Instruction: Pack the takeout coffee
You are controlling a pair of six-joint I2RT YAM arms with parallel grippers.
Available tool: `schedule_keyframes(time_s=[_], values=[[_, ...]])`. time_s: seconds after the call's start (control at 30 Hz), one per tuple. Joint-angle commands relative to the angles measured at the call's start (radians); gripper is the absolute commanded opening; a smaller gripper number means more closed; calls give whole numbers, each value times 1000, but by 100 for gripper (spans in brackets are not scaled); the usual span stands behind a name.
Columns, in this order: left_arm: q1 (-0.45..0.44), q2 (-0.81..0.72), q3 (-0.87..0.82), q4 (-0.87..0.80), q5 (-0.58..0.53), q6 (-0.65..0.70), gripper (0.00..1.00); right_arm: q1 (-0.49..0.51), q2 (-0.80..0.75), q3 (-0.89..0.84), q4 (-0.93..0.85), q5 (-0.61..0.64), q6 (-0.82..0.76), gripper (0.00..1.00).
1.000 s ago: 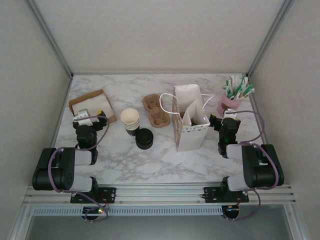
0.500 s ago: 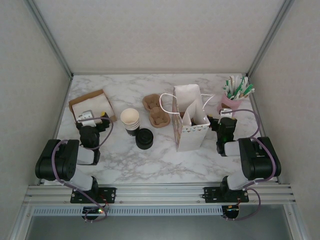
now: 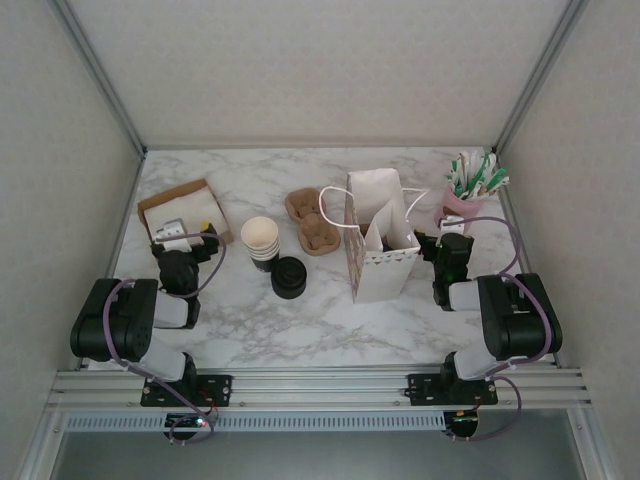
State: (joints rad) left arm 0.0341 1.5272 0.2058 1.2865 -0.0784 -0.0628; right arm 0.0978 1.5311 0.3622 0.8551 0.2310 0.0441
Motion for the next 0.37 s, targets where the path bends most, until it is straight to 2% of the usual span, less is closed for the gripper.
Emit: schedule_keyframes(time_s=[0.0, 0.33], values=[[6, 10, 13, 20, -11, 0, 99, -4, 11, 17, 3, -13, -6, 99], [6, 9, 12, 19, -11, 0, 99, -4, 11, 18, 1, -18, -6, 99]])
